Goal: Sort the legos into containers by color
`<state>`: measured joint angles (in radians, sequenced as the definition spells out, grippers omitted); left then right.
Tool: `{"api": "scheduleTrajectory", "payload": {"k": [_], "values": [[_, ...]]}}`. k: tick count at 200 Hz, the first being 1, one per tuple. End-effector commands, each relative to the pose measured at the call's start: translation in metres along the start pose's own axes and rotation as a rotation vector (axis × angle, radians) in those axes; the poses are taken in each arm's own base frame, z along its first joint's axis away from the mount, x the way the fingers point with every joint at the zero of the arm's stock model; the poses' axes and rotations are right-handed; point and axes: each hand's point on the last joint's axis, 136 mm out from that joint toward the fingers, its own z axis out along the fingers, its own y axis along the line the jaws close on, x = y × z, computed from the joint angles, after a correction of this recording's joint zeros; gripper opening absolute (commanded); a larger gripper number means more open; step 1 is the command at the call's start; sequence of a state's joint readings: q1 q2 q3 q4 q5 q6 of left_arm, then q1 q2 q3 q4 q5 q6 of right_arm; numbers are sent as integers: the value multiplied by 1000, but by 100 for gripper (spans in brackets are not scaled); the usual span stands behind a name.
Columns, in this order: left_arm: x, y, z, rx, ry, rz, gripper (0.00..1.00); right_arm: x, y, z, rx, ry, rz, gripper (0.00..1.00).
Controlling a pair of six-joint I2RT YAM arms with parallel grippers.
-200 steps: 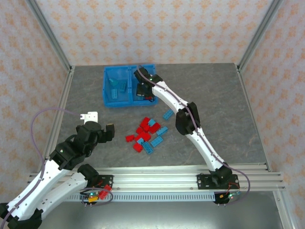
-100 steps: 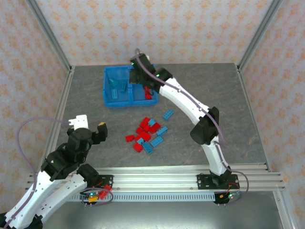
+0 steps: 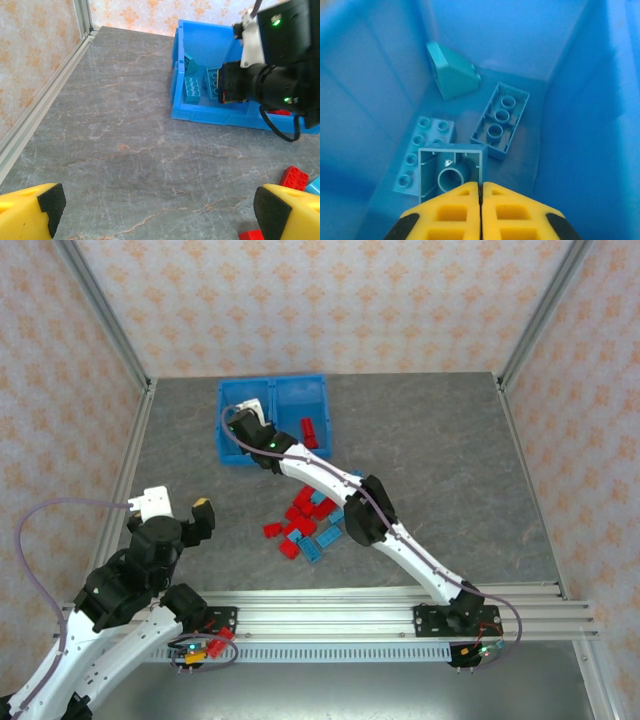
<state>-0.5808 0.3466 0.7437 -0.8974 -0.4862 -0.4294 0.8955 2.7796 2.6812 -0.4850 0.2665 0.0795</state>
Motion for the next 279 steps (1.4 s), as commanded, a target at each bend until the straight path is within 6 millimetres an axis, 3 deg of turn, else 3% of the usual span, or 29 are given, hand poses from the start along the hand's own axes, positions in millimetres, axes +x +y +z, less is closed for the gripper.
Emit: {"api": "scheduleTrajectory", "payload": {"k": [1,12,44,63,81,93,107,130,157,174,193,252,279], "values": [[3,2,-3,3,15,-15,100,-53,-2,-30,-7,-109,16,27],[5,0,-1,9,20,-19,100,-61,3,-42,-31,-109,7,34],[15,-22,6,97,76,-37,100,-109,8,-105,-152,-140,98,33],[28,-46,11,182,171,-33,100,-134,-12,-155,-161,-134,172,31],[49,-69,19,213,326,-58,100,-138,-47,-206,-134,-89,232,31],[65,-87,25,240,439,-81,100,-121,-67,-240,-159,-32,224,33],[87,-107,33,269,551,-123,100,-87,-81,-280,-238,38,175,37],[116,-125,51,274,627,-177,100,-4,-100,-334,-377,200,120,60],[136,-140,70,261,694,-154,99,76,-118,-386,-460,404,115,73],[152,-152,80,251,768,-157,99,118,-122,-396,-474,538,113,84],[168,-157,92,212,811,-173,99,135,-120,-407,-519,603,118,95],[167,-141,127,16,722,-179,98,135,-110,-402,-556,623,106,98],[178,-140,132,-15,747,-176,83,135,-110,-397,-542,633,91,98]]}}
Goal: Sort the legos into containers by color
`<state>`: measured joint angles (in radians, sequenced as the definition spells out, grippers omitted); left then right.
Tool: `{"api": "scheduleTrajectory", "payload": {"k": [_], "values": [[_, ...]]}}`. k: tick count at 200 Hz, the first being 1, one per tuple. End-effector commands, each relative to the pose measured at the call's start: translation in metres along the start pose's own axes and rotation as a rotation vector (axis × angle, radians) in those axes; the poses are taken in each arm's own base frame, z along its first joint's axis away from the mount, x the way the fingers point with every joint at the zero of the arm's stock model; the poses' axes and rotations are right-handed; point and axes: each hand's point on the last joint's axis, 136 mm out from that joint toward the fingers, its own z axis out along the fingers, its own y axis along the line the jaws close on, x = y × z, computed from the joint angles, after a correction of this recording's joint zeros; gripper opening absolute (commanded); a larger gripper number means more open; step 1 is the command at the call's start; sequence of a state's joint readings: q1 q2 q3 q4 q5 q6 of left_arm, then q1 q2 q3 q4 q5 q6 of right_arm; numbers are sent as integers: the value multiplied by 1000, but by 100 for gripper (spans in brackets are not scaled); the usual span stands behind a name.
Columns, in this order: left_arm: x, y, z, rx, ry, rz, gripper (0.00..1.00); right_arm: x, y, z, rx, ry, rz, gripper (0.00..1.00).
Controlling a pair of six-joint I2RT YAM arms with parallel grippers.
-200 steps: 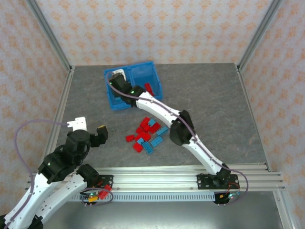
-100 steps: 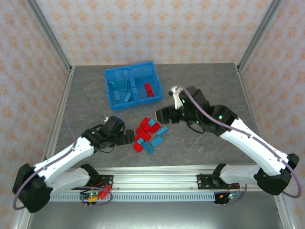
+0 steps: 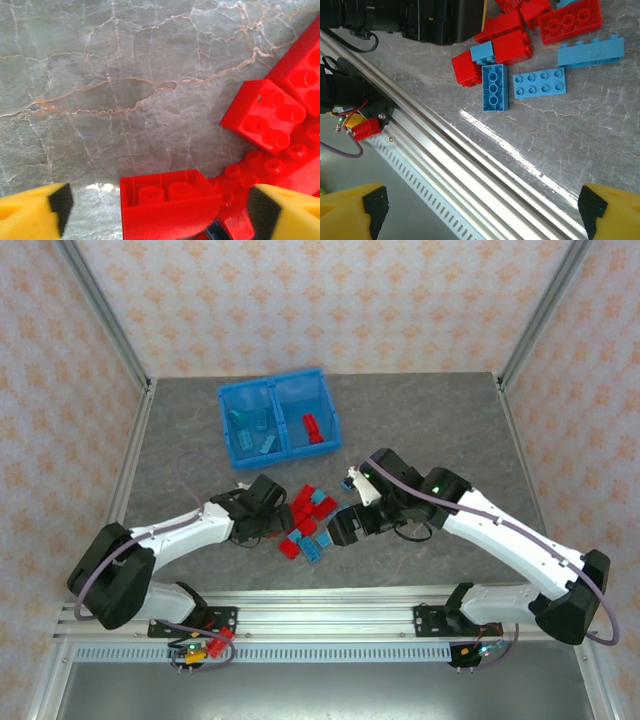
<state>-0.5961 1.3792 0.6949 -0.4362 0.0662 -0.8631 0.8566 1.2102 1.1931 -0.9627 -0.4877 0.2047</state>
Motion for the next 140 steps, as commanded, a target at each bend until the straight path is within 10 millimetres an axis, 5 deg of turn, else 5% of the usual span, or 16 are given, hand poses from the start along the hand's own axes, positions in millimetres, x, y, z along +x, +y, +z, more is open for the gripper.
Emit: {"api": "scheduleTrajectory", "payload": {"k": [1,92,121,140], "values": [[-10,-1,5,-35,-47,-28,83,-4,5,-2,-5,6,-26,98],[24,29,25,-108,58,-30,49,-16,-2,12,39,14,-3,98],[15,23,10,-75,17,-49,42,-22,-4,10,57,-19,12,98],[-10,6,-19,-19,-70,-43,41,-31,-9,1,93,-83,27,98]]}}
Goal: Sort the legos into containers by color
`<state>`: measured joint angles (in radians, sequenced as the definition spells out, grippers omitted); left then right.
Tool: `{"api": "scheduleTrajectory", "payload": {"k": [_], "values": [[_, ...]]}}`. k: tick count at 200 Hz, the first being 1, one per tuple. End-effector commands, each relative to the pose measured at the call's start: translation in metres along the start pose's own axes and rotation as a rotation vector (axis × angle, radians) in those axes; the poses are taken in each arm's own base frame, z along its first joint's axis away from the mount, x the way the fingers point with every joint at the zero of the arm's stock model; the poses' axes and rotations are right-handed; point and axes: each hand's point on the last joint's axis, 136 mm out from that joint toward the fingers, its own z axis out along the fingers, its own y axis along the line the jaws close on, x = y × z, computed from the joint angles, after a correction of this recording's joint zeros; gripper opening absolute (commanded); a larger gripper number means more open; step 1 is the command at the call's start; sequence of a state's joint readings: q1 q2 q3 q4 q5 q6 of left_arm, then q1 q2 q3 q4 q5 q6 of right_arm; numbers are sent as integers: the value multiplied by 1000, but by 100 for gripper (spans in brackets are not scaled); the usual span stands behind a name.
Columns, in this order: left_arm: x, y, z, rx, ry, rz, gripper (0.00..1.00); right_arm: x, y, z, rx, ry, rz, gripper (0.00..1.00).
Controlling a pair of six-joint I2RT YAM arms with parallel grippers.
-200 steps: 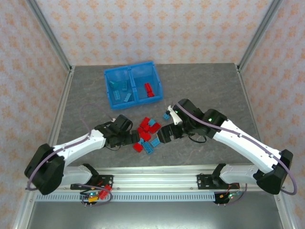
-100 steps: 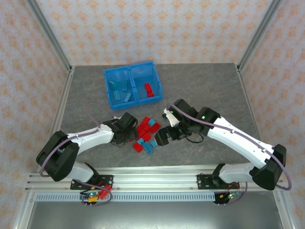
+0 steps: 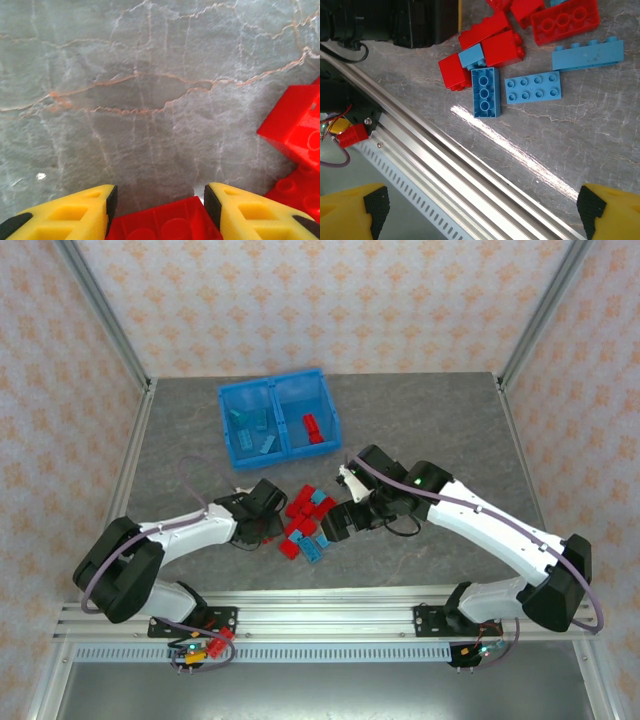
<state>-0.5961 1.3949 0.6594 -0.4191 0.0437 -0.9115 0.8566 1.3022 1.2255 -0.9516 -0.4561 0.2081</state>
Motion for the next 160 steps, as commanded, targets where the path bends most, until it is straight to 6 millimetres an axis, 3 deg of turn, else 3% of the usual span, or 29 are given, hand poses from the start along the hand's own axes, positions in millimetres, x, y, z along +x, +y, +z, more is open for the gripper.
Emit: {"api": "scheduleTrajectory", "payload": {"k": [1,41,70,98,100,113,137,160], "values": [[-18,-8,-31,28,-78,0,41,-20,-2,-18,46,-115,15,98],[-120,-66,-114,97,-384,78,41,-45,-20,-46,122,-321,111,99],[-209,-114,-131,66,-508,122,42,-46,-41,-67,186,-429,189,99],[-286,-158,-113,39,-576,141,42,-36,-55,-77,224,-467,241,99],[-288,-159,-100,22,-561,149,42,-35,-55,-78,226,-469,245,99],[-313,-173,-78,2,-565,152,42,-30,-60,-82,232,-487,261,100],[-337,-188,-43,-11,-547,146,45,-22,-64,-91,239,-511,278,100],[-342,-196,-19,-10,-521,147,60,-16,-68,-97,253,-520,281,100]]}}
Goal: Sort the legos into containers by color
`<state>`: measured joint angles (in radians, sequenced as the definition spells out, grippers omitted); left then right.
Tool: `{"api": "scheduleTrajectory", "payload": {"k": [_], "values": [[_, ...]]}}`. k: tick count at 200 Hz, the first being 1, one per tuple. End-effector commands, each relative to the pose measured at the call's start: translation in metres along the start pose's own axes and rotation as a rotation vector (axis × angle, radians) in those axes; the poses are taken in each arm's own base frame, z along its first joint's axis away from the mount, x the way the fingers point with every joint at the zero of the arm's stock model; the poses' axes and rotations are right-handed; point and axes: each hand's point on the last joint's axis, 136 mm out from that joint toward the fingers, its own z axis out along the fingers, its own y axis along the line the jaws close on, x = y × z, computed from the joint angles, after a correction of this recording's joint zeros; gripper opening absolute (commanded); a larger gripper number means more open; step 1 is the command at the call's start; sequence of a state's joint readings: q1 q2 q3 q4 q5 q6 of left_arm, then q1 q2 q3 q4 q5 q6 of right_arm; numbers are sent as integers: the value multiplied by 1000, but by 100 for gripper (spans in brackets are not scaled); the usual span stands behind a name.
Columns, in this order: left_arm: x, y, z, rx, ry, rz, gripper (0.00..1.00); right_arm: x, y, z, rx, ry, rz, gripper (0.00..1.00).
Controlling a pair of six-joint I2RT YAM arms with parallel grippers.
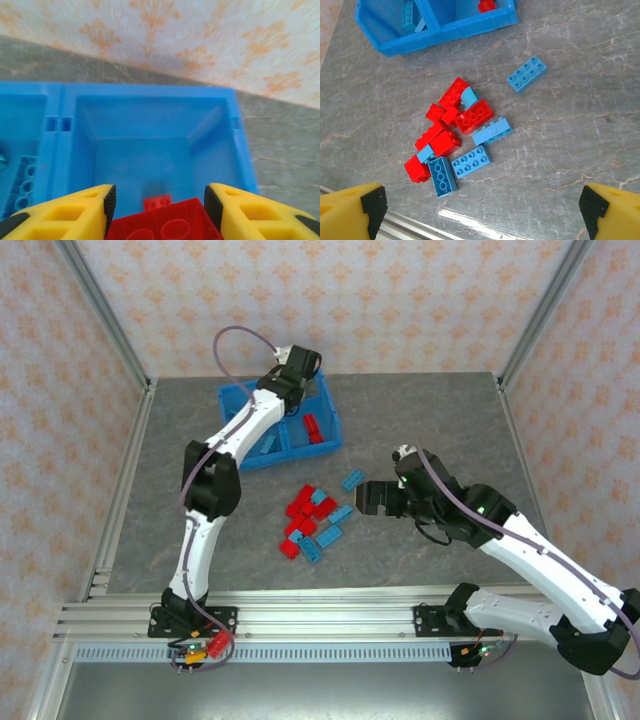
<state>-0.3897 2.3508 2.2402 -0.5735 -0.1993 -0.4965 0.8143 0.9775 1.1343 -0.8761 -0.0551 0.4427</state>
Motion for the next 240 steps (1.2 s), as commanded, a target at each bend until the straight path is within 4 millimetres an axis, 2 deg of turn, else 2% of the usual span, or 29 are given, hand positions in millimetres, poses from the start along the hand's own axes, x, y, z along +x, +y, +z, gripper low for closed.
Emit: {"api": "scheduleTrajectory", "payload": {"k": [1,15,26,40,55,68,79,85,90,104,116,129,139,153,175,188,220,240], "values": [[-6,4,-3,-36,20,41,61,-2,-16,-9,58,-36,26,100],[-3,1,-1,-25,38,43,65,-1,-20,-11,72,-41,22,99],[-7,-2,-9,-7,37,35,67,-2,-23,-10,86,-50,25,99],[-19,-5,-27,27,21,20,70,-4,-28,-8,118,-69,51,99],[-34,-9,-57,78,0,7,70,-7,-33,-1,144,-86,105,99],[-43,-13,-93,139,-19,9,69,-9,-38,11,171,-90,167,99],[-49,-17,-132,210,-55,23,68,-10,-43,26,203,-80,227,99],[-51,-20,-155,251,-85,37,68,-9,-45,35,214,-66,258,99],[-56,-20,-184,292,-122,49,68,-9,-46,44,222,-50,286,99],[-48,-21,-241,387,-175,139,68,-10,-44,69,218,-11,345,99],[-28,-20,-285,464,-203,273,69,-10,-45,96,236,26,376,99],[2,-17,-327,545,-221,451,71,-12,-46,122,245,57,410,99],[32,-12,-352,607,-217,605,75,-13,-47,142,252,96,435,99],[78,5,-376,696,-181,801,86,-16,-48,171,267,139,435,99],[142,41,-393,777,-92,997,99,-17,-51,210,320,195,398,99],[174,63,-397,816,-34,1067,100,-13,-51,231,342,228,391,97],[214,100,-399,847,17,1103,100,-1,-65,264,412,264,381,92],[230,112,-403,887,7,1136,100,11,-73,273,445,290,371,79]]}}
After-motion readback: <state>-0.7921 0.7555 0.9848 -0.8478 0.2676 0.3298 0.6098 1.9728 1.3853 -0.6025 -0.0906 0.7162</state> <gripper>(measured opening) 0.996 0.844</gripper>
